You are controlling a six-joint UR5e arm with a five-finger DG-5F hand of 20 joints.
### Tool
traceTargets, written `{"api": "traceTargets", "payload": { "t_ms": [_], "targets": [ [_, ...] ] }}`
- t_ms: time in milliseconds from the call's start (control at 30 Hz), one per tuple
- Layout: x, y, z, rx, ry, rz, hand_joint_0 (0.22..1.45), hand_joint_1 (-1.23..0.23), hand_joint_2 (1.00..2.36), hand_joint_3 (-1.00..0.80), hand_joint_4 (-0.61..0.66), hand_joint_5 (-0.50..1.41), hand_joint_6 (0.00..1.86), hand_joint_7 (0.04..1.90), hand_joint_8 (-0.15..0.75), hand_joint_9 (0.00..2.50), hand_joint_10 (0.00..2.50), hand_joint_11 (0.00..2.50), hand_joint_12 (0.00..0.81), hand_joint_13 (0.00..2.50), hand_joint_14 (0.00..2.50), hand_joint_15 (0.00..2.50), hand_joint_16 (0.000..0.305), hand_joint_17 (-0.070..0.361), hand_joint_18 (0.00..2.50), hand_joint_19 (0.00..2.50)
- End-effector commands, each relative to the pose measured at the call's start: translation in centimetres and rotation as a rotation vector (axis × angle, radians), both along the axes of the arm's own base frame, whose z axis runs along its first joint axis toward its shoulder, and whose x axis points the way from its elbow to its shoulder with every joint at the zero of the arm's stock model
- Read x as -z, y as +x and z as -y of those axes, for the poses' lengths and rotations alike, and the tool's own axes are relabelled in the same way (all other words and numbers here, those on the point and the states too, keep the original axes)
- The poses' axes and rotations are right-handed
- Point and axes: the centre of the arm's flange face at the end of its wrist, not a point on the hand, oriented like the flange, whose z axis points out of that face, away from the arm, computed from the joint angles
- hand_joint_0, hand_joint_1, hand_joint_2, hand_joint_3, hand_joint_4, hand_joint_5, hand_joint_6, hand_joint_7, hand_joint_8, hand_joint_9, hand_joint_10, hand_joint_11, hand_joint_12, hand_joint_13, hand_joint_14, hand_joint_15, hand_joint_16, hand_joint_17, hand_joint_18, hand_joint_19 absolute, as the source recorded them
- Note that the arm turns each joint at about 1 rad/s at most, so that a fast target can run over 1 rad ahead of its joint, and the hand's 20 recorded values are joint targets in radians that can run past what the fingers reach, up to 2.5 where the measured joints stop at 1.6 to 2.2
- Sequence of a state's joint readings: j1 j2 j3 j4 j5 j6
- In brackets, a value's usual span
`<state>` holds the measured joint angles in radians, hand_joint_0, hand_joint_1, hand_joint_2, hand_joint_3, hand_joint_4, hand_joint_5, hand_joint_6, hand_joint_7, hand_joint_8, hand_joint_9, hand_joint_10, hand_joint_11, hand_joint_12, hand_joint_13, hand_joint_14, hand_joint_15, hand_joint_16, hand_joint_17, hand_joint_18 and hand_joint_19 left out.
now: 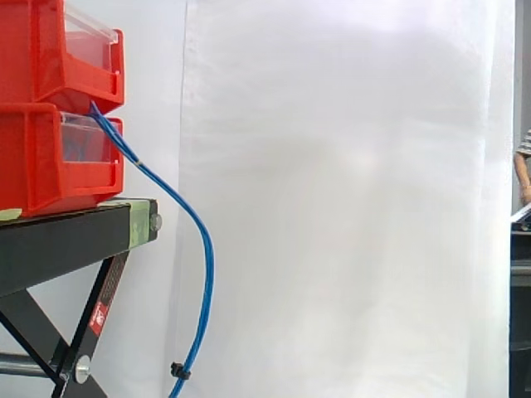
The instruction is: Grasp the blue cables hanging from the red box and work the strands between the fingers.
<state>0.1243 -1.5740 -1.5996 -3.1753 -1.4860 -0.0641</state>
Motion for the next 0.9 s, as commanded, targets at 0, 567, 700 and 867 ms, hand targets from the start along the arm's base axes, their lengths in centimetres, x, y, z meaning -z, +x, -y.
{"api": "traceTargets", "payload": {
  "t_ms": [0, 567, 700, 867],
  "targets": [
    [0.01, -0.01, 0.0, 0.0, 0.001, 0.0, 0.6, -0.23, 1.0, -1.0, 0.1, -0.5, 0.0, 0.66, 0.278, 0.0, 0.0, 0.07, 0.353, 0.0, 0.0, 0.23, 0.074, 0.165, 0.0, 0.21],
    [0.01, 0.06, -0.01, 0.0, 0.0, 0.0, 0.62, -0.24, 1.0, -1.0, 0.11, -0.5, 0.0, 0.66, 0.279, 0.0, 0.0, 0.08, 0.351, 0.0, 0.0, 0.23, 0.071, 0.161, 0.0, 0.23],
    [-0.06, 0.01, 0.01, 0.001, 0.0, 0.001, 0.62, -0.24, 1.0, -1.0, 0.11, -0.5, 0.0, 0.67, 0.278, 0.0, 0.0, 0.07, 0.351, 0.0, 0.0, 0.23, 0.072, 0.161, 0.0, 0.24],
    [-0.08, 0.04, -0.1, -0.003, 0.002, 0.003, 0.62, -0.25, 1.0, -1.0, 0.11, -0.5, 0.01, 0.67, 0.279, 0.0, 0.0, 0.09, 0.351, 0.0, 0.0, 0.23, 0.071, 0.159, 0.0, 0.24]
  ]
}}
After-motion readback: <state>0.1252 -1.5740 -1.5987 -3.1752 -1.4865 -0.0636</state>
